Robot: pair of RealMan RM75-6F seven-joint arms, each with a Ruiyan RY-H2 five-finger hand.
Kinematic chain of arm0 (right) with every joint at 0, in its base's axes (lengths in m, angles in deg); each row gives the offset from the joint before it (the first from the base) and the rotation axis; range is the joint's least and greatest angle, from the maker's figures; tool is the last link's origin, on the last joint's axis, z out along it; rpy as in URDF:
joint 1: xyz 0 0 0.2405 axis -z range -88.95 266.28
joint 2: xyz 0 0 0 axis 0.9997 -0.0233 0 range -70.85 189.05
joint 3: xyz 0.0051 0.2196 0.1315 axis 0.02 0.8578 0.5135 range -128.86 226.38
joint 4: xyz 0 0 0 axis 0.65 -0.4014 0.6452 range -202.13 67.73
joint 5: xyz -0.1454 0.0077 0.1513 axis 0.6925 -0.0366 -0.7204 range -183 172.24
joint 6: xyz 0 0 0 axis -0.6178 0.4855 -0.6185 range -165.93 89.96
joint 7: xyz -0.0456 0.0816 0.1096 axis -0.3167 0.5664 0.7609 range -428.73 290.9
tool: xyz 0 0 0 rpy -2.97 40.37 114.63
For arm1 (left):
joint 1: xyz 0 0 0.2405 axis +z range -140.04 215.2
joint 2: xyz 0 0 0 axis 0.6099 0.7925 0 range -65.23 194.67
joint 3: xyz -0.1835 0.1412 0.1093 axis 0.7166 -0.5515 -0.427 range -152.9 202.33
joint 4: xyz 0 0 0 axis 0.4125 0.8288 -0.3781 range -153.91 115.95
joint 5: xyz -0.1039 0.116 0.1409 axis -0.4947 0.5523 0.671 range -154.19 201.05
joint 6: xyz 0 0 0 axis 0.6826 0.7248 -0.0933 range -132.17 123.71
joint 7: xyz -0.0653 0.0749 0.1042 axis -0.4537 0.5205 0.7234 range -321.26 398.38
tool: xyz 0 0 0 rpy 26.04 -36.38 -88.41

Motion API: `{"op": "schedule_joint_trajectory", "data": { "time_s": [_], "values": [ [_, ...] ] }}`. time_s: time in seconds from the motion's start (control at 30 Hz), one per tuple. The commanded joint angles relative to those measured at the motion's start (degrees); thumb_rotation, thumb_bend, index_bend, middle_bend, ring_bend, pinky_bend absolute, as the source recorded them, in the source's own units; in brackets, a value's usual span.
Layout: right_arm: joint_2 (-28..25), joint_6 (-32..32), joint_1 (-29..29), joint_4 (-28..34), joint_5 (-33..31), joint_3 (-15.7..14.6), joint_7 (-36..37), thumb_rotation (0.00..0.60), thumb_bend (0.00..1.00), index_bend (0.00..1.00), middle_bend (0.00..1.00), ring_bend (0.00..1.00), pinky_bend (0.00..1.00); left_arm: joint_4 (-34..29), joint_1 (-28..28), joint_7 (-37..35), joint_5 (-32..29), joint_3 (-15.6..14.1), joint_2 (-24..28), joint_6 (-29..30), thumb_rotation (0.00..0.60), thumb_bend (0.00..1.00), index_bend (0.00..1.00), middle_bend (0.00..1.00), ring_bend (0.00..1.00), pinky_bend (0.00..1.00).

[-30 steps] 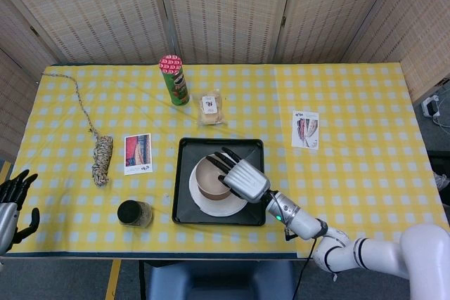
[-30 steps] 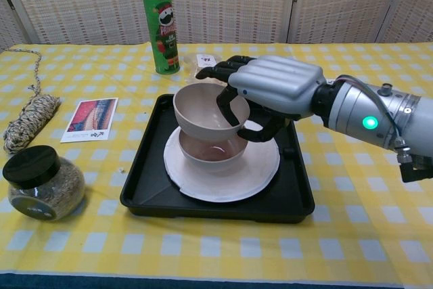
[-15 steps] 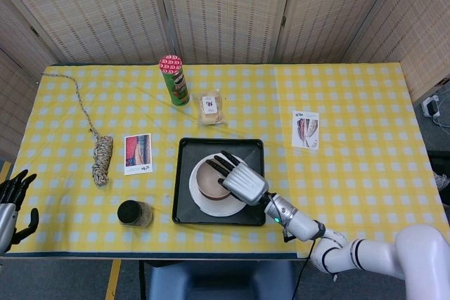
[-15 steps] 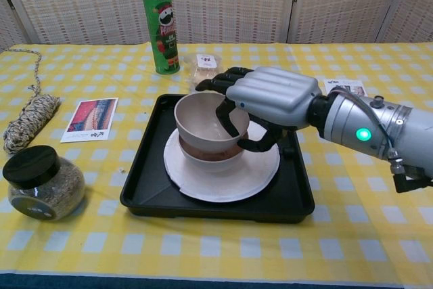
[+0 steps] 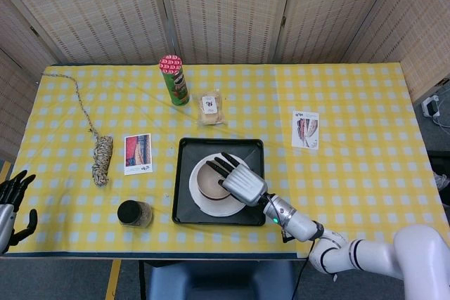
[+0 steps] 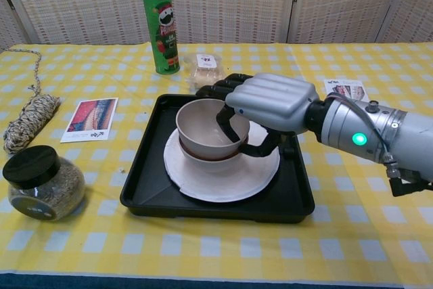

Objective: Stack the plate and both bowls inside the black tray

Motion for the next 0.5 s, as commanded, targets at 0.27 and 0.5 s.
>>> {"op": "schedule_joint_trajectory", "data": {
  "time_s": [0.27, 0.5],
  "values": [
    [-2.5, -0.8, 0.4, 2.8, -1.2, -0.4, -0.9, 0.6, 0.43, 0.37, 0.0, 0.0, 0.0, -0.6, 0.1, 0.8, -0.8, 0.1, 0.2, -0.2, 0.6, 0.65, 0.0, 0.0, 0.0, 0.0],
    [-8.1, 0.6, 3.2, 10.2, -4.5, -0.4, -0.6, 0.6, 0.43, 0.19, 0.0, 0.0, 0.0, -0.8, 0.1, 0.8, -0.4, -0.1, 0.2, -0.5, 0.6, 0.65, 0.0, 0.0, 0.0, 0.0]
  ]
}}
